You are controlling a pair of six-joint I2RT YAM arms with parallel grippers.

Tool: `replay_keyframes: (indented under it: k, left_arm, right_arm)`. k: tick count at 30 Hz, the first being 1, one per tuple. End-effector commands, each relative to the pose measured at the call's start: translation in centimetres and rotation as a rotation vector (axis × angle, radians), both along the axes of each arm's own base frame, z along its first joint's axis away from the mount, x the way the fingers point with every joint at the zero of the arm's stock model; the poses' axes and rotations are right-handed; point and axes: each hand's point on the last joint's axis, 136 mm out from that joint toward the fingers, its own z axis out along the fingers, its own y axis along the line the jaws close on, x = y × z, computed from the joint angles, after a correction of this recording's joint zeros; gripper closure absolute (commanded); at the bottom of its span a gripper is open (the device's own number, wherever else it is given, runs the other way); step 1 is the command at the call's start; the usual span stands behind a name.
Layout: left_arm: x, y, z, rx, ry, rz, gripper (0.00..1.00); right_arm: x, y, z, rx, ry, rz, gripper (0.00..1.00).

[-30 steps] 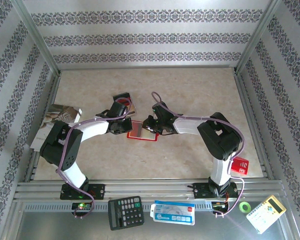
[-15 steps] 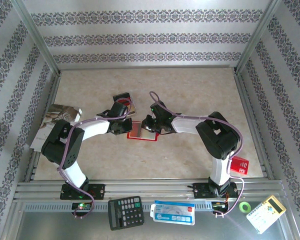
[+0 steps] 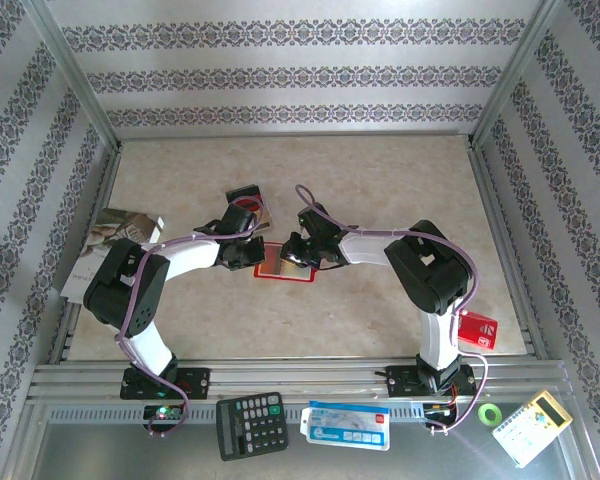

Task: Take the credit cards out of the card holder

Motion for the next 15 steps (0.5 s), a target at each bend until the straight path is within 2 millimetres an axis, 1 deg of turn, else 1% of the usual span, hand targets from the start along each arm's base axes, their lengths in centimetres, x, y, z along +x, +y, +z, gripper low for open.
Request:
replay_keyframes:
  k: [1,11,15]
  left_arm:
    - [-0.1,0.2,-0.4,0.009,0.024,0.009,1.00]
    - [-0.4,0.3,-0.8,0.014,0.037,0.005,1.00]
    - [-0.3,0.1,-0.6,0.003,0.031,0.001,1.00]
  right_arm:
    - [-0.1,0.7,-0.1,0.001,-0.001,0.027,0.87]
    - [-0.4,0.4,-0.8,-0.014,0.012,0.022,0.87]
    - [-0.4,0.3,-1.1,-0.026,0.010,0.022,0.86]
